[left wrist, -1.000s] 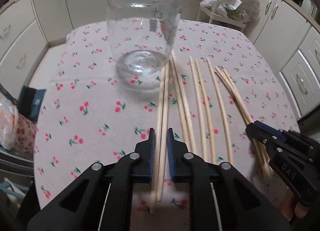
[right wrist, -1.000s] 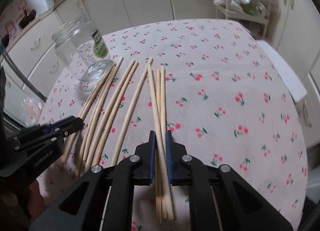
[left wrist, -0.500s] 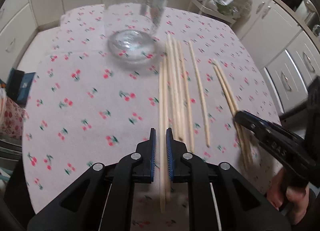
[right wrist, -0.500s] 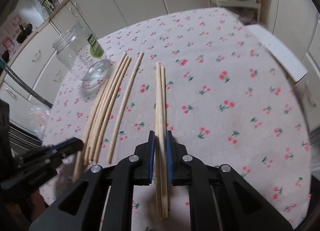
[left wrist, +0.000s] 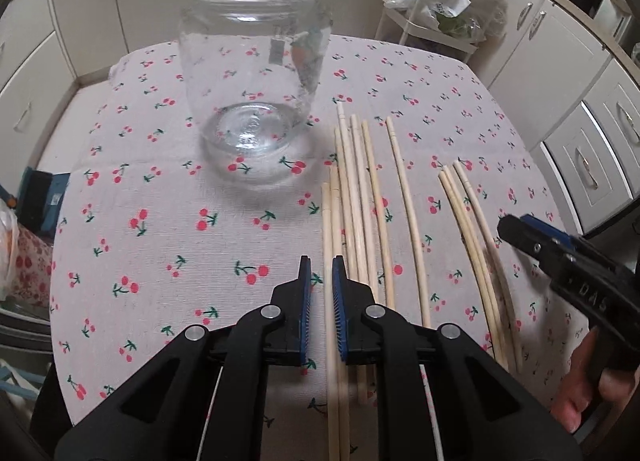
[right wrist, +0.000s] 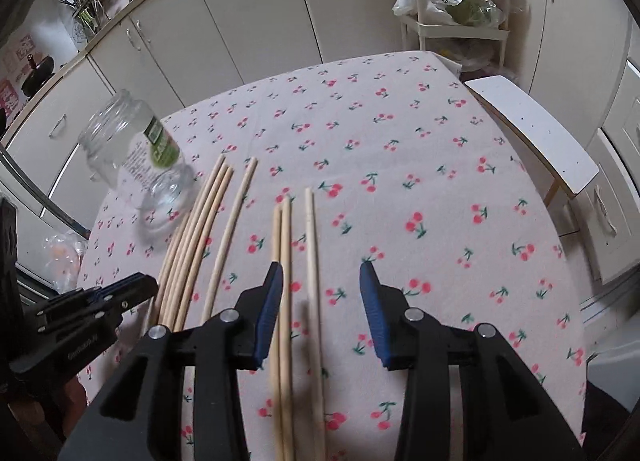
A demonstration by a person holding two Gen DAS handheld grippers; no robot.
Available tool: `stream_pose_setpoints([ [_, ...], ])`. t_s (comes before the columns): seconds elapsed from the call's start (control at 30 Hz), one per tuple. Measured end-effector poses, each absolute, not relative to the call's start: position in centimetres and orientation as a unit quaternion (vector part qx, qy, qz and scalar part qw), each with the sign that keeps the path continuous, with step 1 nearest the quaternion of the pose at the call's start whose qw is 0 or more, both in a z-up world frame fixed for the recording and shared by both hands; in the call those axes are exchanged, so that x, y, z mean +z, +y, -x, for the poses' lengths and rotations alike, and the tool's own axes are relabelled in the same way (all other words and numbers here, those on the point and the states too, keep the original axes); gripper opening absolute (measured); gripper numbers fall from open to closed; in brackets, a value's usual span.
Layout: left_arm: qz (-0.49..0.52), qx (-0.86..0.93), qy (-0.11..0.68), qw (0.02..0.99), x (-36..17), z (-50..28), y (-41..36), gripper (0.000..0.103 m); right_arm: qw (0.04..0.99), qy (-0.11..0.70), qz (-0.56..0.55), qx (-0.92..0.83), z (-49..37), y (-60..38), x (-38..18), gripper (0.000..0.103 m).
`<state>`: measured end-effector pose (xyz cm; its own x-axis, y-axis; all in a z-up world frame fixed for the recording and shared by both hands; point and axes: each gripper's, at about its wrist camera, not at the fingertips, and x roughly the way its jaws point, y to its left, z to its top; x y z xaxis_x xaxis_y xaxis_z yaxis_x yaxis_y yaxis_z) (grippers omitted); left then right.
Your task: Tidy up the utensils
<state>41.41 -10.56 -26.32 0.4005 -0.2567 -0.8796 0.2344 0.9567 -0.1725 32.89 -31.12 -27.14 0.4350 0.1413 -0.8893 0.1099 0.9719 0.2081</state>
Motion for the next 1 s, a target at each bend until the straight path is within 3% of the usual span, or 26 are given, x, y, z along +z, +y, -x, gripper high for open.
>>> stream_pose_setpoints([
  [0.23,0.013,-0.143,0.531,0.835,-26.6,-41.9,-9.8,0.01,0.837,0.542,-0.077,0.01,-33.3,-30.4,-28.7,0.034],
  [0.53,-0.022,-0.141,0.531,0.836,-26.8,-42.2,-11.4,0.01,0.839,0.543,-0.031,0.019,-34.6,-29.7,-29.0,0.016],
  [0.63,-0.021,-0.14,0.535,0.833,-26.7,-42.8,-11.6,0.01,0.83,0.555,-0.036,0.032,-35.3,-30.0,-29.0,0.016],
  [0.73,-0.018,-0.138,0.54,0.83,-26.7,-43.2,-11.6,0.01,0.825,0.562,-0.032,0.035,-36.2,-30.2,-28.9,0.025],
  [0.83,-0.03,-0.135,0.538,0.832,-26.8,-43.2,-11.8,0.01,0.827,0.56,-0.001,0.04,-36.5,-29.3,-29.1,0.026],
  [0.9,-0.045,-0.13,0.533,0.835,-26.8,-42.9,-12.1,0.007,0.829,0.557,0.006,0.05,-36.6,-28.8,-29.2,0.008],
  [1.0,-0.048,-0.137,0.53,0.836,-26.8,-42.7,-12.2,0.005,0.83,0.555,-0.013,0.055,-36.4,-29.0,-29.1,0.006],
])
